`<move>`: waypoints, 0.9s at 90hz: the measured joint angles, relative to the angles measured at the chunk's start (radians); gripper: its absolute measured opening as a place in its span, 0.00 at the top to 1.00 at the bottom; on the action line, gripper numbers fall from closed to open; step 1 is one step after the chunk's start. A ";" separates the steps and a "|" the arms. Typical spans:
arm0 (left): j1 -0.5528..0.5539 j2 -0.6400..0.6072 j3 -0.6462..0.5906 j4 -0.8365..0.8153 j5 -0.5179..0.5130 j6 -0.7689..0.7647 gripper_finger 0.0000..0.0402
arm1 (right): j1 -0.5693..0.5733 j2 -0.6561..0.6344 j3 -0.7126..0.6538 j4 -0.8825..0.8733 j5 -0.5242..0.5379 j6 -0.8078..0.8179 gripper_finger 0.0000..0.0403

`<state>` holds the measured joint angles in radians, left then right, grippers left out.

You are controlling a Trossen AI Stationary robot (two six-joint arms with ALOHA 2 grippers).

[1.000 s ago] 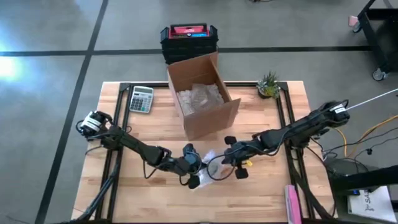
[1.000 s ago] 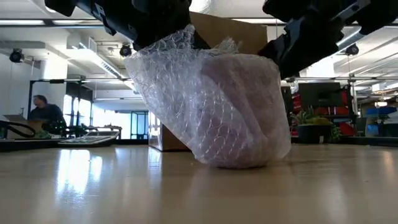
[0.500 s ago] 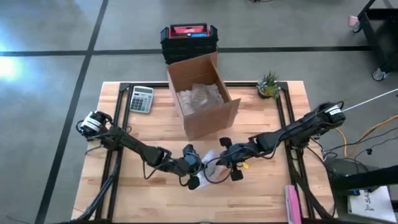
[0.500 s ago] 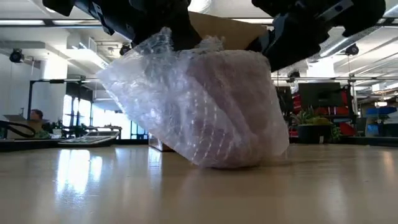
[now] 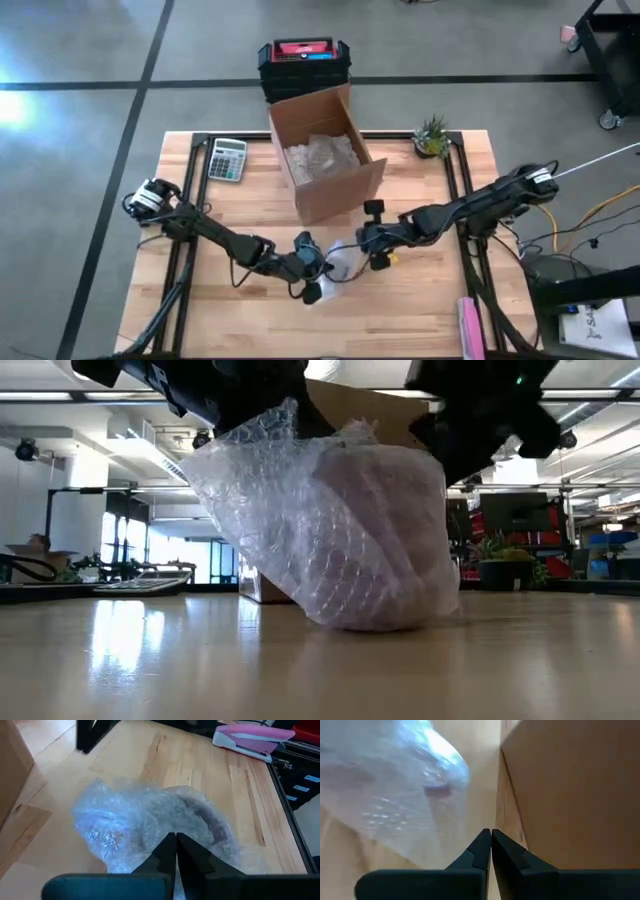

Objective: Wrap mug
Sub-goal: Wrap the purple mug with the bubble wrap

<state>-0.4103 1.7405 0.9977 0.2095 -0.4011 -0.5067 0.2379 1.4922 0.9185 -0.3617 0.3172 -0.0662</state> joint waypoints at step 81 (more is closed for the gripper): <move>0.006 -0.010 0.012 -0.013 0.002 -0.027 1.00 | 0.075 0.146 0.092 0.216 -0.280 -0.070 1.00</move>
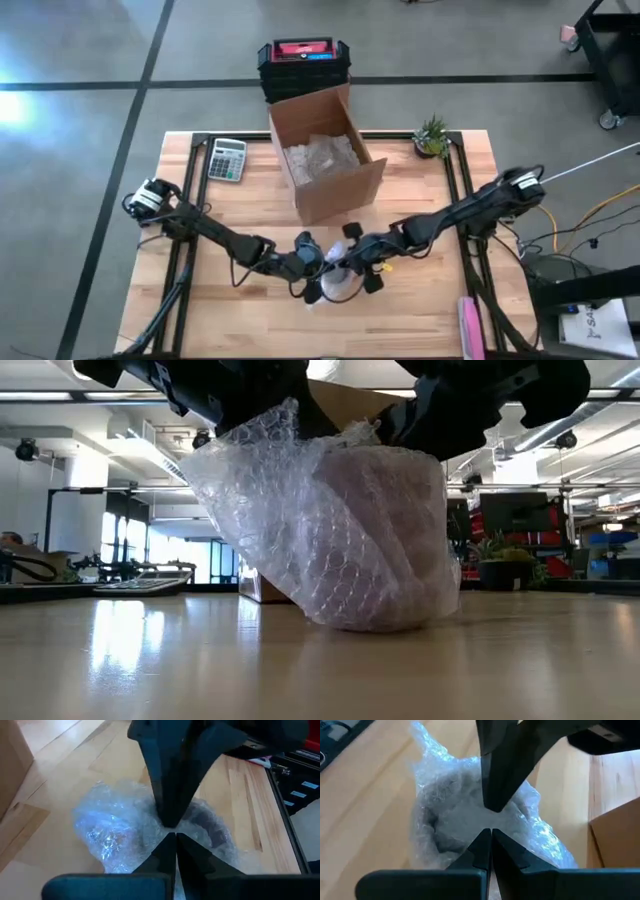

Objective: Wrap mug
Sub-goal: Wrap the purple mug with the bubble wrap

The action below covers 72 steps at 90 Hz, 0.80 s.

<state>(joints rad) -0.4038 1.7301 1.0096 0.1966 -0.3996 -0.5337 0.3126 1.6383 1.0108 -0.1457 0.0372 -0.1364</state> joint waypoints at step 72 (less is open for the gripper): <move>-0.005 0.071 0.132 -0.261 0.001 -0.002 1.00 | 0.018 0.189 0.337 -0.402 0.016 0.004 1.00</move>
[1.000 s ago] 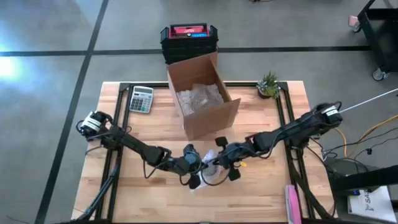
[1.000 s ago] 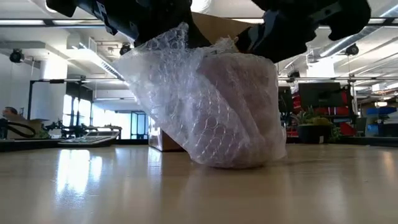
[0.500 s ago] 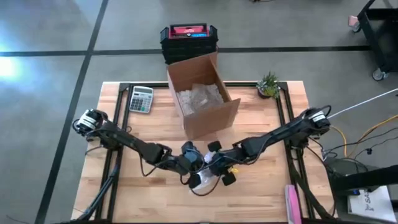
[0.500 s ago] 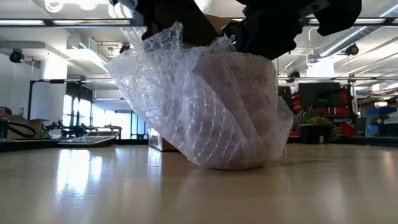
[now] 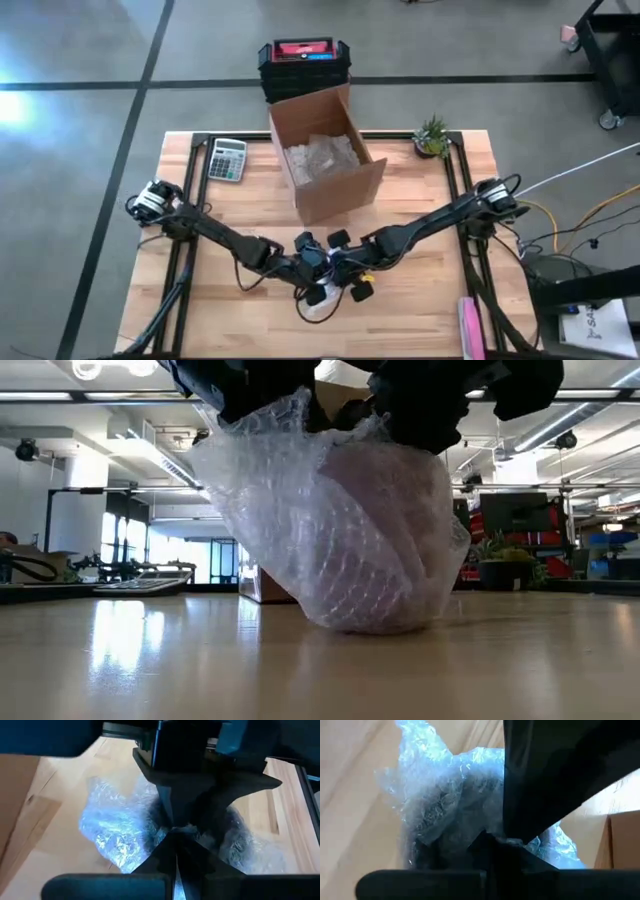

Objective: Wrap mug
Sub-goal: Wrap the purple mug with the bubble wrap

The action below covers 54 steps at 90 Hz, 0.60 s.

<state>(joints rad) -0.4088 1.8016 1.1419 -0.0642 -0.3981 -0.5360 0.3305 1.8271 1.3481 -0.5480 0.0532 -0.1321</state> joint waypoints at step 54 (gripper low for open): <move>0.000 0.000 -0.004 0.048 0.019 0.034 1.00 | -0.110 -0.154 -0.122 -0.020 0.156 0.008 1.00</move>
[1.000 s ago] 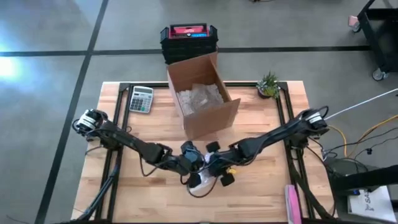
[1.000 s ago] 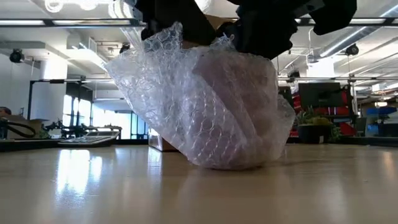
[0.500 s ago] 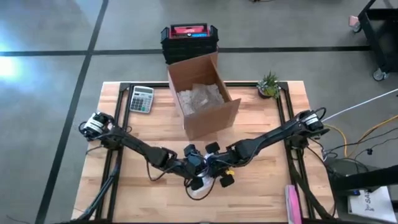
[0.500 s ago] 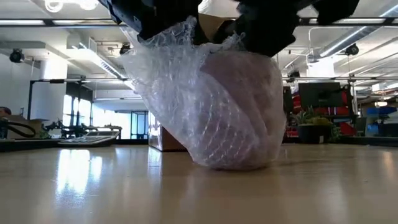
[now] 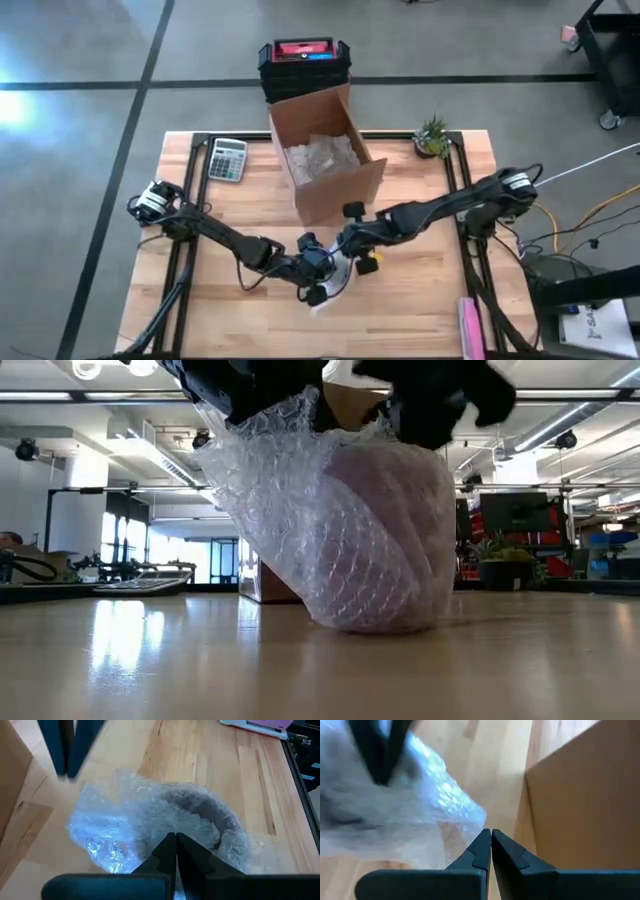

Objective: Wrap mug
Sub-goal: Wrap the purple mug with the bubble wrap

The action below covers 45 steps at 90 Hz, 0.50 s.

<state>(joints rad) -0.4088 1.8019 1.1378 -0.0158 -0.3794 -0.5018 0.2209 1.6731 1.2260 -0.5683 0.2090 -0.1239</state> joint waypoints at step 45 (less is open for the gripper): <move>-0.003 0.000 -0.001 0.017 0.017 -0.001 1.00 | 0.081 0.013 -0.023 0.180 -0.150 -0.040 1.00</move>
<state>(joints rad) -0.4122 1.8019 1.1370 0.0016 -0.3624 -0.5026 0.3021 1.6860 1.2026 -0.3881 0.0589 -0.1638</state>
